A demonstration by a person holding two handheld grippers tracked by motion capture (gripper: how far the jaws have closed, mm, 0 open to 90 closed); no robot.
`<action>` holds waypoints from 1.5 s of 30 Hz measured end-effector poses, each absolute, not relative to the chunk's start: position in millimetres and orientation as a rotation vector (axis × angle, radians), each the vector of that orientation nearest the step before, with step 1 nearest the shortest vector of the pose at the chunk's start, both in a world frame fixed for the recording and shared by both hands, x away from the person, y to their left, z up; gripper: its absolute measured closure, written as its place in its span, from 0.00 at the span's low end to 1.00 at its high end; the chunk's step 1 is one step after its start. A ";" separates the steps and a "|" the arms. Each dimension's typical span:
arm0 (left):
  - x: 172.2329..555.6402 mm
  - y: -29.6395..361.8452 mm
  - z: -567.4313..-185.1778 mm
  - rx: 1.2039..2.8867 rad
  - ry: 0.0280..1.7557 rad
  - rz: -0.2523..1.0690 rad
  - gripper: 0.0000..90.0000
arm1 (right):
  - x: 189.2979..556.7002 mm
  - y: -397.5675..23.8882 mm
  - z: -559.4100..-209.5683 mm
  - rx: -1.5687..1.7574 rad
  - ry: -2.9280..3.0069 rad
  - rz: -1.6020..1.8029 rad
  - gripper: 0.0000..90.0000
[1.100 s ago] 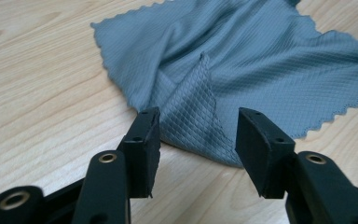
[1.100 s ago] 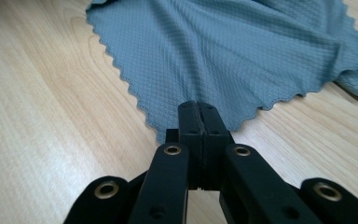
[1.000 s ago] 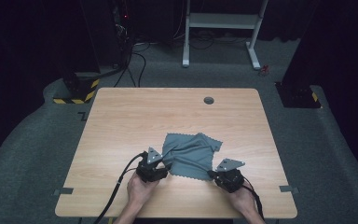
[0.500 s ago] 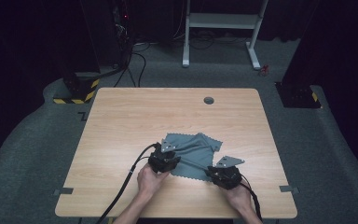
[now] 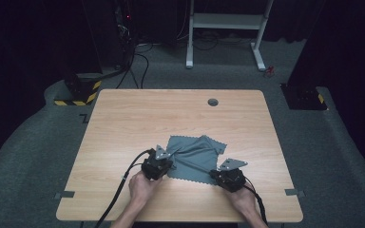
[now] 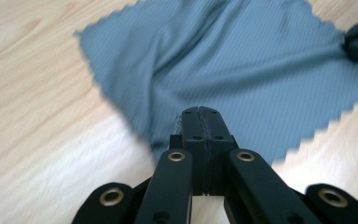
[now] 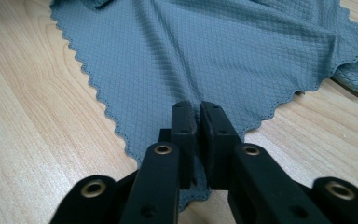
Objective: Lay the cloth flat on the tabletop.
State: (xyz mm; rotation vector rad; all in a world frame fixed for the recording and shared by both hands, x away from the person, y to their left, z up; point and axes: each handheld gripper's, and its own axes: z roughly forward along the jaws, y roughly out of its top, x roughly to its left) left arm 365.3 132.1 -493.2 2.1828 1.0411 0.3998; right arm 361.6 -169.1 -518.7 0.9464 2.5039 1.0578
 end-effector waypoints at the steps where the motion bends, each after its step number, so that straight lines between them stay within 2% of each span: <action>1: 363.2 136.8 -493.5 2.188 1.044 0.412 1.00 | 361.3 -169.2 -518.5 0.943 2.504 1.050 0.96; 7: 347.2 159.1 -496.9 2.171 1.092 0.396 1.00 | 361.1 -169.3 -518.5 0.931 2.504 1.043 0.99; 13: 343.6 157.3 -506.3 2.196 1.114 0.369 0.98 | 361.1 -169.4 -518.2 0.922 2.511 1.040 0.99; 16: 342.9 156.3 -504.2 2.165 1.126 0.373 0.82 | 360.7 -169.9 -517.7 0.924 2.509 1.040 0.97; 19: 342.5 155.1 -498.8 2.127 1.091 0.364 0.66 | 359.8 -172.5 -514.8 0.928 2.493 1.073 0.89; 23: 347.5 148.1 -497.4 2.142 1.088 0.403 0.61 | 358.8 -174.4 -512.8 0.923 2.489 1.121 0.83; 27: 357.2 140.4 -503.2 2.170 1.090 0.432 0.66 | 357.6 -170.0 -516.1 0.903 2.523 1.095 0.82; 31: 363.6 137.6 -509.0 2.172 1.096 0.413 0.85 | 355.8 -165.9 -518.8 0.877 2.529 1.057 0.84; 34: 364.1 140.2 -506.9 2.168 1.097 0.430 0.98 | 355.1 -165.9 -518.2 0.847 2.531 1.033 0.95; 39: 360.6 149.3 -501.7 2.157 1.107 0.432 0.99 | 353.5 -165.6 -517.0 0.796 2.540 1.001 0.99; 45: 346.8 154.3 -502.6 2.170 1.100 0.350 0.99 | 351.4 -172.3 -514.1 0.807 2.560 1.002 0.99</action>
